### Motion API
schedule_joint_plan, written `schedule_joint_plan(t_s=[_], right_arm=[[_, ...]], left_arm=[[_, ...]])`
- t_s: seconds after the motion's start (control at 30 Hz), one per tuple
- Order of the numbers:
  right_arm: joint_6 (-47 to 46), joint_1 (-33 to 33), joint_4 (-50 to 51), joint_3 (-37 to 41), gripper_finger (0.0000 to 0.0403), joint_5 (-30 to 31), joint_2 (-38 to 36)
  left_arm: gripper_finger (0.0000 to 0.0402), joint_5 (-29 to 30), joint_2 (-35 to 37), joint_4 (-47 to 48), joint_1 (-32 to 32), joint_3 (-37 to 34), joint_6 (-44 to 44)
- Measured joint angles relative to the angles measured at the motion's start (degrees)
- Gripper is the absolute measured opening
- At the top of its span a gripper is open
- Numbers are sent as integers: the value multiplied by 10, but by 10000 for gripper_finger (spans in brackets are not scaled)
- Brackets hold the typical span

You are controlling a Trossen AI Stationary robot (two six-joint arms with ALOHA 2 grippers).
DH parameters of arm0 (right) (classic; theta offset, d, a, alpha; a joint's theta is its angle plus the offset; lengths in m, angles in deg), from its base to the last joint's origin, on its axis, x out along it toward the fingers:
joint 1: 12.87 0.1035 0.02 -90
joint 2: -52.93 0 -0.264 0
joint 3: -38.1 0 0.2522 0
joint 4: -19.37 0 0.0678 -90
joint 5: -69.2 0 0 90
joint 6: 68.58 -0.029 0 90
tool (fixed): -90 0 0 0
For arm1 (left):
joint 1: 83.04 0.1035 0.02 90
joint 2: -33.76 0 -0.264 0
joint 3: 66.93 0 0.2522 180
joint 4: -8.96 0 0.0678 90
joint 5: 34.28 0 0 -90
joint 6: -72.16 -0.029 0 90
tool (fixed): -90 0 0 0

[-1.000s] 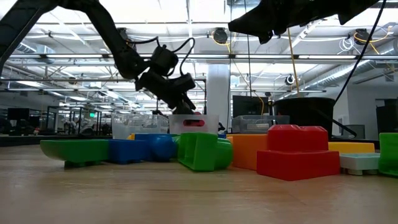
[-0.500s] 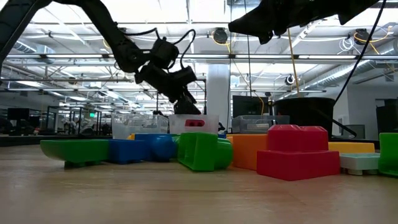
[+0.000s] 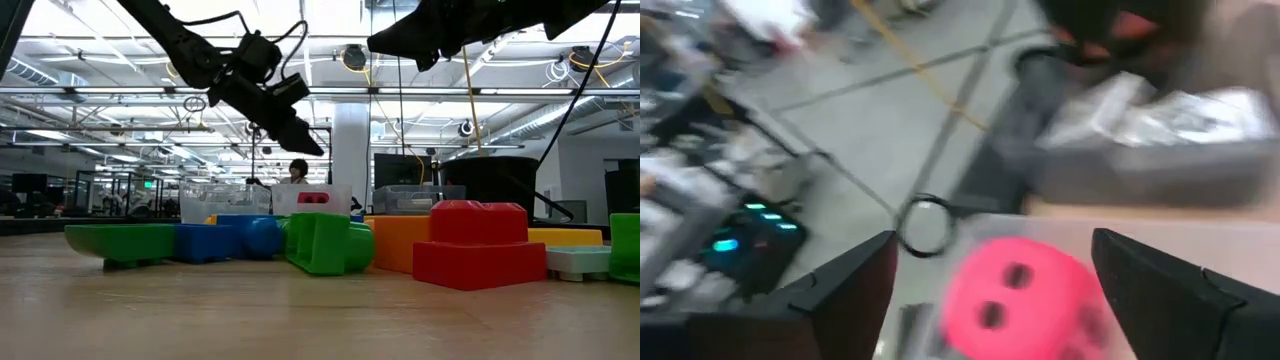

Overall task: Pick & Place Toys
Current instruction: Put the red dice into the right transparent bin

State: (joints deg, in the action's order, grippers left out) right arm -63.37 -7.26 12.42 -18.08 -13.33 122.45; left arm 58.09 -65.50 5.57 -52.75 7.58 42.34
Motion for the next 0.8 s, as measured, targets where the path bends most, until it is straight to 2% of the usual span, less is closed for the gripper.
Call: schedule_joint_plan(t_s=[0.13,0.33,0.43,0.6,0.67,0.8], right_arm=[[0,0,0,0,6,0,0],[1,0,-1,0,5,0,0],[0,0,-3,0,4,0,0],[0,0,-4,0,4,0,0],[0,0,-5,0,4,0,0],[-2,0,-5,0,3,0,0]], left_arm=[[270,-9,-14,24,-18,0,0],[155,-2,-19,15,-23,0,-10],[100,20,-19,9,-22,0,-12],[25,14,-19,9,-13,0,-29],[7,-14,-19,13,-9,0,-16],[5,-43,-19,59,4,0,-14]])
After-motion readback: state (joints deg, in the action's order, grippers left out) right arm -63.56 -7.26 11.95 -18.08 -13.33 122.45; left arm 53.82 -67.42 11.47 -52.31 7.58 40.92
